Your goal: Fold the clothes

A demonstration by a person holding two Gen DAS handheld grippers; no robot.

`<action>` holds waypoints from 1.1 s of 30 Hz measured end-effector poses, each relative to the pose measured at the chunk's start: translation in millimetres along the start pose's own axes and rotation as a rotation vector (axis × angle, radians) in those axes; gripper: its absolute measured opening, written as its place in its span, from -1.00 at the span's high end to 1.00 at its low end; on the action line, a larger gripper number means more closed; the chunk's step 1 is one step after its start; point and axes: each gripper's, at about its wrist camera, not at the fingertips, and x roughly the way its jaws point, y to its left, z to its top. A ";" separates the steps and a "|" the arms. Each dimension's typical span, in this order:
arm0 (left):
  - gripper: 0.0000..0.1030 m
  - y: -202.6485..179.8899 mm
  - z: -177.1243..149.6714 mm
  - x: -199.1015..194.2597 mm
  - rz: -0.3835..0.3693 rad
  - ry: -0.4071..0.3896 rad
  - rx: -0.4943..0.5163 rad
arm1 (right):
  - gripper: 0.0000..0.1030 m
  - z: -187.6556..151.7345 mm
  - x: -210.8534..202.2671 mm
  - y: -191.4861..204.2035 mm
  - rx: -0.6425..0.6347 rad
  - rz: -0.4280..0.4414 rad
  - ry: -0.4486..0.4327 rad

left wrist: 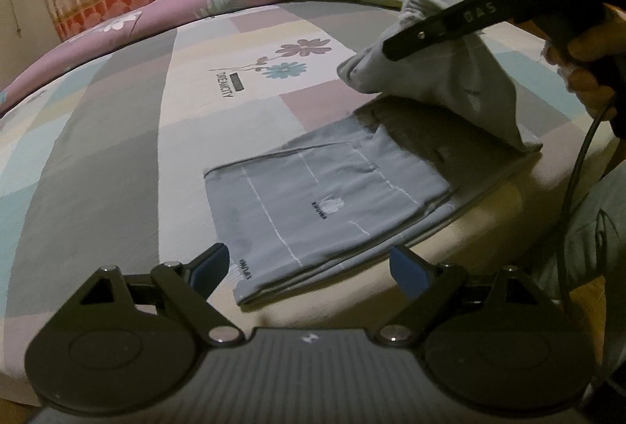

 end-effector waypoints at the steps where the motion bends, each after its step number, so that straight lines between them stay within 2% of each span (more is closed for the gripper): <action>1: -0.73 0.7 -0.5 -0.8 0.003 0.002 -0.001 | 0.85 0.9 2.9 4.6 -0.016 -0.001 0.002; 10: -0.73 6.7 -5.9 -8.1 0.038 0.010 -0.005 | 0.84 4.9 26.8 42.3 -0.164 -0.046 0.018; 15: -0.73 12.5 -8.2 -12.9 0.043 0.010 -0.020 | 0.84 4.1 26.8 60.1 -0.244 -0.064 -0.003; 18: -0.73 15.9 -10.3 -15.2 0.045 0.012 -0.036 | 0.83 -0.2 33.3 73.6 -0.315 -0.083 0.005; 23: -0.73 22.5 -16.9 -19.0 0.063 0.026 -0.058 | 0.83 -15.9 55.6 89.1 -0.355 -0.064 0.046; 25: -0.73 24.8 -19.1 -21.3 0.070 0.031 -0.063 | 0.79 -23.9 65.1 92.2 -0.356 -0.050 0.062; 29: -0.73 29.5 -22.4 -25.0 0.081 0.035 -0.076 | 0.57 -36.6 73.3 94.0 -0.336 -0.010 0.058; 33: -0.73 33.5 -24.2 -26.7 0.084 0.037 -0.092 | 0.47 -45.0 78.1 91.9 -0.307 0.012 0.053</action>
